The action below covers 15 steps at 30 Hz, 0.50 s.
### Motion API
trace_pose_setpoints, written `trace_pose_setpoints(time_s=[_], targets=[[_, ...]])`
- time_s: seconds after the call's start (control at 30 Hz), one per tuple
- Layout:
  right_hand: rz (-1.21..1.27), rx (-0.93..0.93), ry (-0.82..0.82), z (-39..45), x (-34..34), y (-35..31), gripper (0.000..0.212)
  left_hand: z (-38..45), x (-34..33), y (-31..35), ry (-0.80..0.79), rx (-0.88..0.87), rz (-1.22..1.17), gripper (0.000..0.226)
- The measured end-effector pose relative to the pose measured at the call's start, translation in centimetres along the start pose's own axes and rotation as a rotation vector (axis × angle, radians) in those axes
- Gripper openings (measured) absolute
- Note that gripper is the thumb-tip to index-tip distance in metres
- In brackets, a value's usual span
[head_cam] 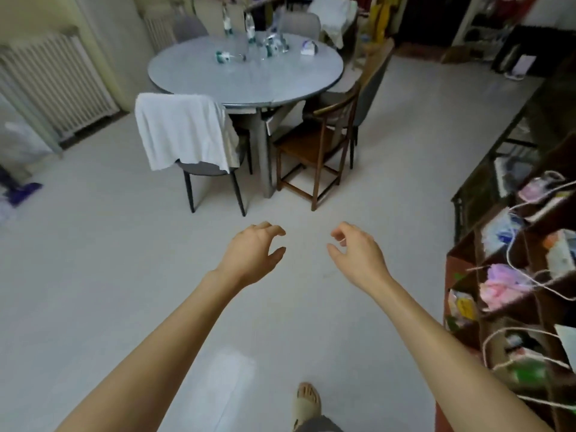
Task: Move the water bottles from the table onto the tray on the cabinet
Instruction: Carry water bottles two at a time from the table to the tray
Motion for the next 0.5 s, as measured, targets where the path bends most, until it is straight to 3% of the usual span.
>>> trace_pose_setpoints(time_s=[0.27,0.5], targets=[[-0.014,0.222,-0.148,18.8,-3.7,-9.3,0.028,10.9,6.8,-11.6,0.101,0.25,-0.055,0.038],[-0.045,0.252,-0.184,32.7,-9.4,-14.3,0.024,20.8,10.2,-21.9,0.123,0.307,-0.066,0.037]])
Point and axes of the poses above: each hand's wrist, its own z-axis towards the middle knuckle, its own x-axis out of the back of the hand, y = z × x, the point moved 8 cm from there along z, towards the middle knuckle, and after that the axes turned 6 degrees about -z, right-handed, at the moved point
